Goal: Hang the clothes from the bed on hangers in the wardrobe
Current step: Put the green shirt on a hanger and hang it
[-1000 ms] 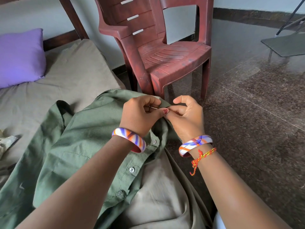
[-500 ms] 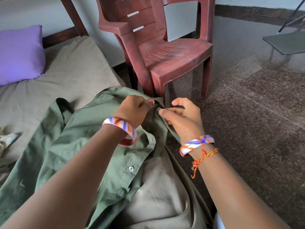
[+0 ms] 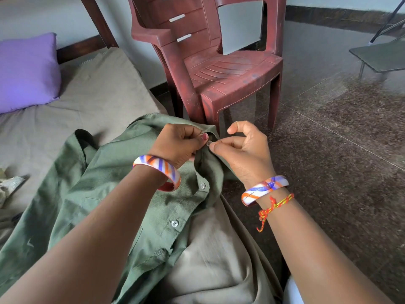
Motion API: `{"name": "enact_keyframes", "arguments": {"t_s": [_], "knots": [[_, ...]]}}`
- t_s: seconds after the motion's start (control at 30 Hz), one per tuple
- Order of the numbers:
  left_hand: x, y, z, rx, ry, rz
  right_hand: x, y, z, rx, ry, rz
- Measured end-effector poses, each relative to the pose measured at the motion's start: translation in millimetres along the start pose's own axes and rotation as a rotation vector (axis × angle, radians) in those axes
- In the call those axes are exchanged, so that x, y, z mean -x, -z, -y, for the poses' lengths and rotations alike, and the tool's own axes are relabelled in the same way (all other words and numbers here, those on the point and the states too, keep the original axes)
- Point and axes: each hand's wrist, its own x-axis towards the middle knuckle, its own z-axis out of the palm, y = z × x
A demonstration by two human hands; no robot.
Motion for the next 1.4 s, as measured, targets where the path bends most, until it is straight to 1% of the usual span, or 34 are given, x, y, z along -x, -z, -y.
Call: {"name": "enact_keyframes", "arguments": {"t_s": [0.07, 0.13, 0.37, 0.47, 0.53, 0.6, 0.63, 0.73, 0.83, 0.9, 1.0, 1.07, 1.1, 1.17, 1.23, 1.3, 1.37, 1.4], "knots": [[1.8, 0.9, -0.4, 0.063, 0.002, 0.038, -1.1, 0.9, -0.7, 0.035, 0.010, -0.015], [3.9, 3.6, -1.0, 0.063, -0.003, 0.062, -1.4, 1.5, -2.2, 0.079, 0.017, -0.023], [3.7, 6.7, -4.4, -0.033, 0.044, 0.117, 1.1, 2.0, -4.6, 0.251, 0.079, -0.005], [4.4, 6.7, -7.5, -0.077, 0.061, 0.107, 3.1, 1.0, -6.4, 0.208, 0.085, -0.027], [5.8, 5.2, -9.5, -0.174, 0.035, 0.080, 4.5, -0.6, -9.7, 0.172, 0.079, -0.064], [7.8, 2.2, -12.2, -0.250, 0.004, 0.090, 5.3, -1.8, -13.8, 0.132, 0.073, -0.100], [8.8, 1.3, -13.4, -0.247, 0.008, 0.106, 5.1, -1.6, -15.3, 0.119, 0.072, -0.114], [9.9, 3.3, -14.3, -0.115, 0.089, 0.158, 2.8, 1.4, -17.3, 0.124, 0.077, -0.099], [11.4, 7.1, -10.6, 0.024, 0.156, 0.127, 1.6, 4.1, -16.6, 0.137, 0.121, -0.015], [13.0, 7.7, -6.7, 0.034, 0.146, 0.093, 2.2, 5.9, -16.2, 0.161, 0.178, 0.035], [12.6, 8.4, -0.9, -0.012, 0.111, 0.080, 4.8, 9.2, -17.7, 0.187, 0.283, 0.113], [11.7, 9.4, 2.3, 0.045, 0.171, 0.086, 6.7, 10.3, -19.1, 0.256, 0.373, 0.156], [11.6, 9.4, 3.9, 0.117, 0.229, 0.095, 7.0, 10.4, -19.8, 0.291, 0.416, 0.165], [12.7, 9.2, 7.2, 0.304, 0.370, 0.122, 5.7, 9.1, -20.2, 0.357, 0.508, 0.149], [15.2, 9.1, 12.9, 0.499, 0.504, 0.143, 3.2, 6.4, -19.2, 0.434, 0.604, 0.098], [19.2, 6.7, 19.7, 0.705, 0.592, 0.145, 0.2, 3.8, -20.0, 0.527, 0.680, 0.041], [24.0, -0.1, 25.0, 0.816, 0.601, 0.135, 0.2, 1.4, -25.2, 0.635, 0.728, 0.007], [24.8, -4.0, 28.3, 0.791, 0.563, 0.126, 2.3, 0.2, -29.9, 0.672, 0.731, -0.012]]}}
